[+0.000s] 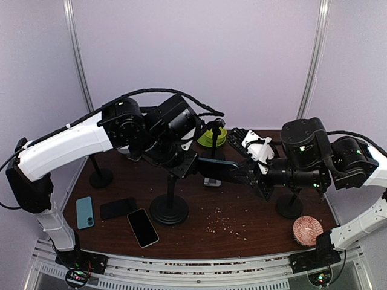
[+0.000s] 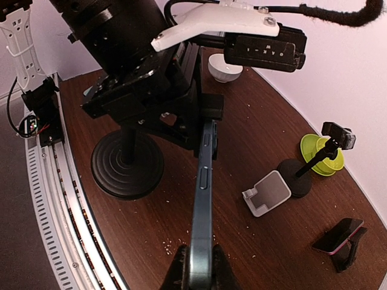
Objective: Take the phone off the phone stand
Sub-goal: Remove the phone from the phone stand, then place the phone stand at the center of the board.
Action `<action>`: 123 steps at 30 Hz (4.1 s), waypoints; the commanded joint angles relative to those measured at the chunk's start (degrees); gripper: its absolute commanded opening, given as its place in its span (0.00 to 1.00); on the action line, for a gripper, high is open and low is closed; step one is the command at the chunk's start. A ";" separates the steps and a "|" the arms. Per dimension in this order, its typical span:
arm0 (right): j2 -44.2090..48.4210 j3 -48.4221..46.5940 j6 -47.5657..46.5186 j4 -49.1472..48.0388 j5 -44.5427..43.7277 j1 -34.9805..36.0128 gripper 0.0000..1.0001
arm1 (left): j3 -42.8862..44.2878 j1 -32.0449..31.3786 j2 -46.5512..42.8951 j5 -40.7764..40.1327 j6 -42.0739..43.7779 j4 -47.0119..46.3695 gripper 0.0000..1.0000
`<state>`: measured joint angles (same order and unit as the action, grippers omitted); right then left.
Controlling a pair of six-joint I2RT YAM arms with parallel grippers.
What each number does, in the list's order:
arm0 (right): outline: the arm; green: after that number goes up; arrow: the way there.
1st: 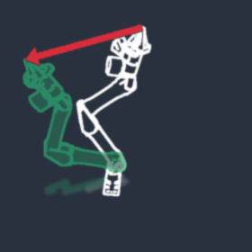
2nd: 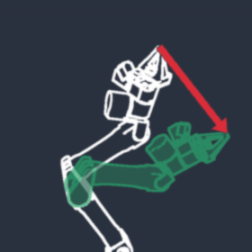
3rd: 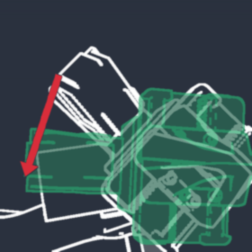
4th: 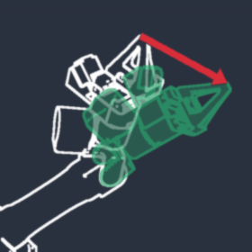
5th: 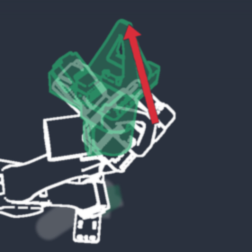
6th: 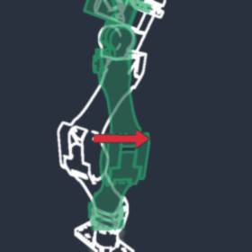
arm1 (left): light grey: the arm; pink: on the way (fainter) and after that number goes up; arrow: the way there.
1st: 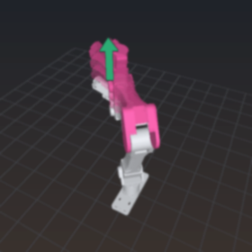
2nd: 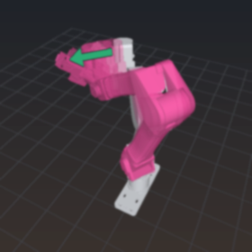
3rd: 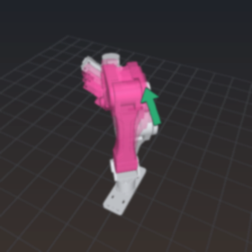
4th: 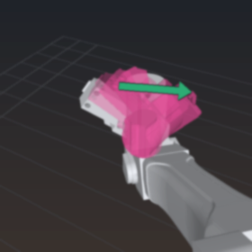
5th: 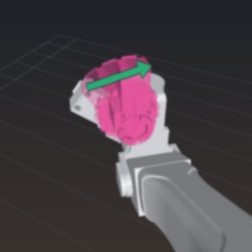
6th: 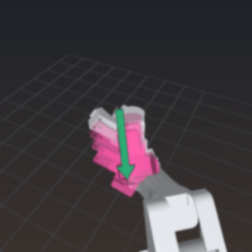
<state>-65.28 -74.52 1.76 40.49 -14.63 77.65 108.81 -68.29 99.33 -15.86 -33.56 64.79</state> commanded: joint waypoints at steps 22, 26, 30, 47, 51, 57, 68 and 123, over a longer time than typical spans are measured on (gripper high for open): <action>3.92 7.22 0.43 -4.87 11.44 1.82 0.00 | -18.60 10.10 -20.10 11.68 -7.91 -42.35 0.00; 5.20 8.95 0.53 -4.29 10.31 1.86 0.00 | -15.31 12.17 -20.18 11.17 -5.29 -36.29 0.00; 6.49 9.97 0.61 -4.20 9.34 1.77 0.00 | -11.43 14.59 -19.75 10.44 -2.37 -28.18 0.00; 9.13 14.11 2.22 -5.35 6.80 1.39 0.00 | -13.18 30.00 -24.54 17.19 9.74 -18.79 0.00; 8.87 14.39 2.36 -5.64 6.25 1.43 0.00 | -13.00 36.36 -23.52 22.94 12.23 -18.67 0.00; 8.18 14.32 3.38 -6.53 4.49 1.33 0.00 | -11.34 41.57 -18.51 27.05 14.42 -19.93 0.00; 7.09 13.81 6.81 -6.30 -1.36 1.32 0.00 | -11.00 42.71 -6.49 26.66 18.21 -30.18 0.00; 9.04 15.70 8.92 -7.09 -0.49 0.14 0.00 | -37.12 45.31 -12.04 20.78 16.73 -40.87 0.95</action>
<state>-58.22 -59.44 9.45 36.84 -15.09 78.06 71.99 -23.24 92.27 6.37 -17.19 19.81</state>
